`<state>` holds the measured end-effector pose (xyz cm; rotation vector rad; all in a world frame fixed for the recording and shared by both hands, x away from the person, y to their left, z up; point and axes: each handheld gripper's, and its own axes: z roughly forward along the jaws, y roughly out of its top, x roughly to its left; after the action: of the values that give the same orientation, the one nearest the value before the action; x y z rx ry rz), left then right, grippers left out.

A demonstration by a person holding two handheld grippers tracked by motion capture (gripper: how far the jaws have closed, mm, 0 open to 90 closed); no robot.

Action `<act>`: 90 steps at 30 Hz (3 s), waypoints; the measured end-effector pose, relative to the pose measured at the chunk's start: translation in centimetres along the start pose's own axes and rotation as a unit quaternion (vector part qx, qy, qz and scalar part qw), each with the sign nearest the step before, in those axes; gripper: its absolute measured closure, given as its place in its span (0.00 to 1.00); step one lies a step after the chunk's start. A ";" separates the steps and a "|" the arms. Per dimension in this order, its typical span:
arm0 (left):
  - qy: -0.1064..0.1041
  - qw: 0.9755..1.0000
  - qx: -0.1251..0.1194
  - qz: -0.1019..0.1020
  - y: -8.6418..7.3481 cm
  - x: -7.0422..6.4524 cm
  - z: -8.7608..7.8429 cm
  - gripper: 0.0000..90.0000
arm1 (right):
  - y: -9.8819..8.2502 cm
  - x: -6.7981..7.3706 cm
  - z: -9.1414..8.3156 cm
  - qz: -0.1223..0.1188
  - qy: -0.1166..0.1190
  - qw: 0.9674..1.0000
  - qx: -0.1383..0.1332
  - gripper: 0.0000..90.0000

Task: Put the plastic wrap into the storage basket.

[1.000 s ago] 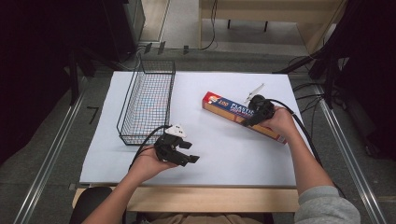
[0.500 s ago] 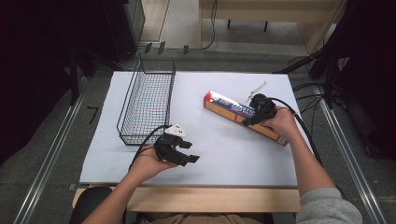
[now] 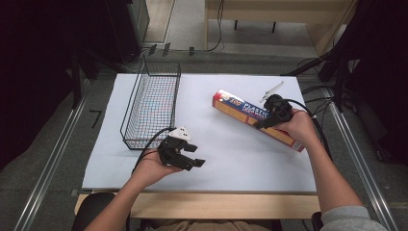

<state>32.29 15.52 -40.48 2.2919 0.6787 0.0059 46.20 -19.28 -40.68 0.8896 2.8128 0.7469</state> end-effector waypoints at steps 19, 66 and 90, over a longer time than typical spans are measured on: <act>0.006 1.000 0.001 -0.001 0.3 0.2 -1.1 0.41 | -1.5 4.2 -1.5 -0.031 0.012 0.999 0.007 0.47; -0.015 0.998 0.009 0.052 3.4 0.0 -2.8 0.25 | -2.0 10.7 -0.7 -0.184 0.103 0.977 0.024 0.46; -0.044 0.992 0.033 0.116 5.9 -0.9 0.0 0.30 | -1.0 12.4 -1.2 -0.218 0.124 0.968 0.016 0.46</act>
<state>34.32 11.62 -36.42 2.4079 0.3686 -0.0086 35.18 -13.46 -39.45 0.1648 3.0735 0.7896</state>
